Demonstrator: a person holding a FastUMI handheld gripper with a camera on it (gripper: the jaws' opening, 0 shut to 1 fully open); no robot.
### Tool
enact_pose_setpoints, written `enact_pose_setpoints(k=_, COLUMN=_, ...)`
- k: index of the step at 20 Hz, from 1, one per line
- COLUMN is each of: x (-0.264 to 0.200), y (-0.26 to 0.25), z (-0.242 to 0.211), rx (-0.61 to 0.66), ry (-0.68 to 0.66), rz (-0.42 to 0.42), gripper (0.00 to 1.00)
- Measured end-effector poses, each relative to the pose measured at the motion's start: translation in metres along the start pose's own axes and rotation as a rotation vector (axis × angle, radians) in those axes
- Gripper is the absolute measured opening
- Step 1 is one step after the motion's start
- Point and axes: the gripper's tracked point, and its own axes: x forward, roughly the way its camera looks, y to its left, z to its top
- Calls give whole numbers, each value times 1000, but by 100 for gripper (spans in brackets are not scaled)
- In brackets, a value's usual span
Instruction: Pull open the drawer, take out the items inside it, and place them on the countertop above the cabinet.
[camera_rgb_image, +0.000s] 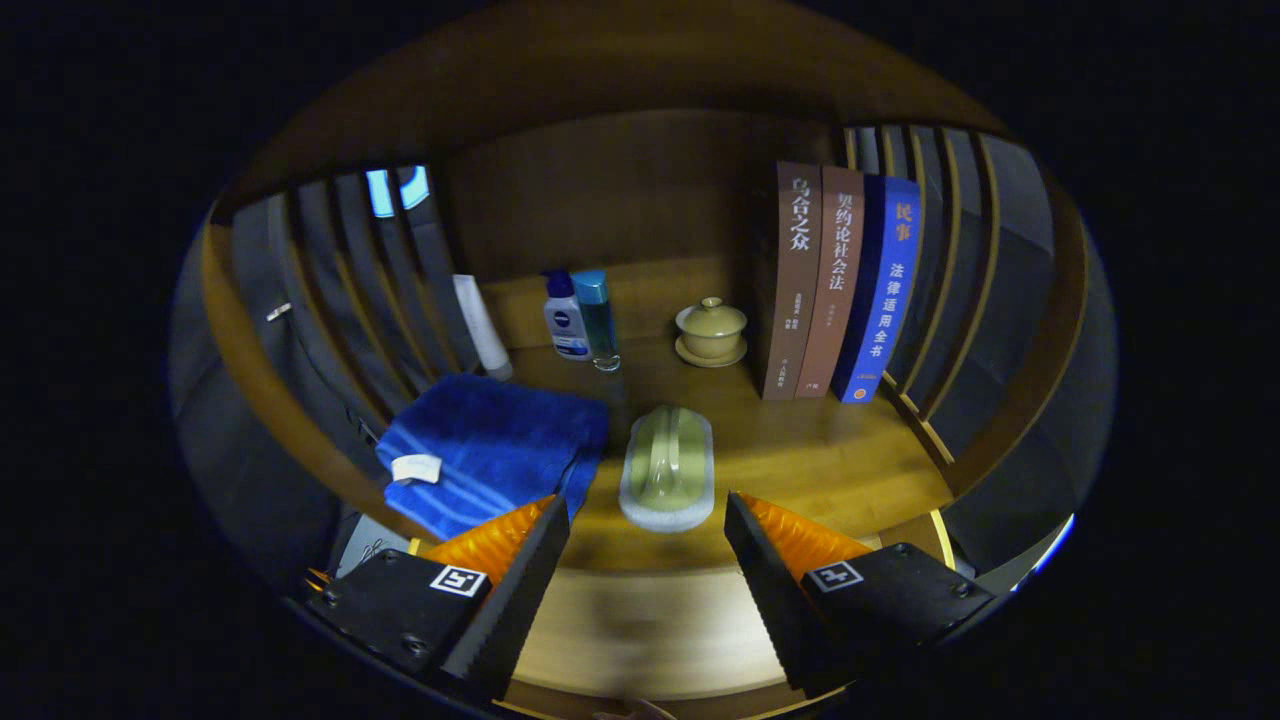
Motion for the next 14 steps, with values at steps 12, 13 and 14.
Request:
enact_pose_setpoints(k=12, x=-148, y=8, z=-89, rx=-47, ry=-289, rz=29, gripper=100)
enact_pose_setpoints(k=13, x=-149, y=7, z=-104, rx=-40, ry=-290, rz=33, gripper=100)
enact_pose_setpoints(k=14, x=-151, y=4, z=-118, rx=-32, ry=-293, rz=32, gripper=100)
